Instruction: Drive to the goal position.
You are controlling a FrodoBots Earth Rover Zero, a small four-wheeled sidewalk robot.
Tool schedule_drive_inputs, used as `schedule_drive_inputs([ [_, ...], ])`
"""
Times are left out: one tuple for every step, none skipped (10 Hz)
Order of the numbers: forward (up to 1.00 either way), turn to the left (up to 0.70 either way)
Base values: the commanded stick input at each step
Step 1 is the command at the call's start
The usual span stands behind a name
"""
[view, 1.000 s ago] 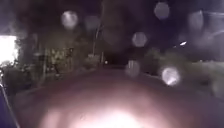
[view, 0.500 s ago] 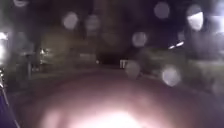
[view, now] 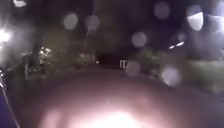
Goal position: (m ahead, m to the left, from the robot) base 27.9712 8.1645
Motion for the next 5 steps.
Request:
schedule_drive_inputs([
  [0.5,0.09],
  [0.5,0.0],
  [0.5,0.0],
  [0.5,0.0],
  [0.5,0.0],
])
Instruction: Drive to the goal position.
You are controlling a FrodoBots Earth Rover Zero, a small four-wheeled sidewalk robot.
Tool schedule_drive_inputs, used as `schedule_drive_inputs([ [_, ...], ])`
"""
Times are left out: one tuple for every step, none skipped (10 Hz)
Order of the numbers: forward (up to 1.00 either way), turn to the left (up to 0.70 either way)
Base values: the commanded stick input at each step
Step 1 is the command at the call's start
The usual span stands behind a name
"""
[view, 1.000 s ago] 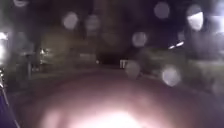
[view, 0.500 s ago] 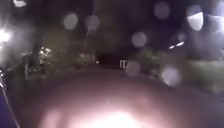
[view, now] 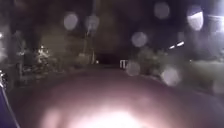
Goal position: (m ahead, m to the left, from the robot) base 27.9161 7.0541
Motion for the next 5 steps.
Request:
schedule_drive_inputs([
  [0.5,0.0],
  [0.5,0.0],
  [0.5,0.0],
  [0.5,0.0],
  [0.5,0.0],
])
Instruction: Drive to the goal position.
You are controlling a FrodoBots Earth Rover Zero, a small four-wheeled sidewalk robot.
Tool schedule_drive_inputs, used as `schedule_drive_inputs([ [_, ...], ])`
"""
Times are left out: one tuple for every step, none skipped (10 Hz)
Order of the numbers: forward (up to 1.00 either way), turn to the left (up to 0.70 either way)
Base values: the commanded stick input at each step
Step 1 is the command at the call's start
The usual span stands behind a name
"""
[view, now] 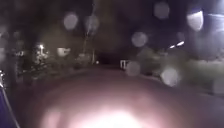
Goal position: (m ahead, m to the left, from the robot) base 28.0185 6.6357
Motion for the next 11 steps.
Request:
schedule_drive_inputs([
  [0.5,0.0],
  [0.5,0.0],
  [0.5,0.0],
  [0.5,0.0],
  [0.5,0.0],
  [0.5,0.0],
  [0.5,0.0],
  [0.5,0.09],
  [0.5,0.02],
  [0.5,0.12],
  [0.5,0.09],
])
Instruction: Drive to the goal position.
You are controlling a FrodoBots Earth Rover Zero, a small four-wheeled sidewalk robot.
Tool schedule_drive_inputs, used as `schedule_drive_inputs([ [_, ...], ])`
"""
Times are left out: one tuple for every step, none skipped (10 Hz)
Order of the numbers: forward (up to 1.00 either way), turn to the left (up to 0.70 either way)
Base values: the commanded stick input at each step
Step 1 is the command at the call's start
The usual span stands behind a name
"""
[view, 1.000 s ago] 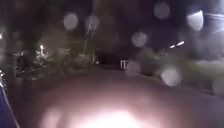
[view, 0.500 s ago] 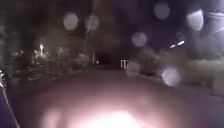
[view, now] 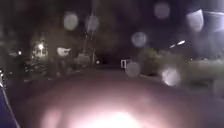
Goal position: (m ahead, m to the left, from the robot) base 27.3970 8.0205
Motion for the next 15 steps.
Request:
schedule_drive_inputs([
  [0.5,0.03],
  [0.5,0.0],
  [0.5,-0.5],
  [0.5,-0.5],
  [0.5,-0.19],
  [0.5,0.0],
  [0.5,0.05],
  [0.5,0.04],
  [0.5,0.05],
  [0.5,0.07],
  [0.5,0.08],
  [0.5,0.03],
  [0.5,0.0],
  [0.5,0.0],
  [0.5,0.0],
])
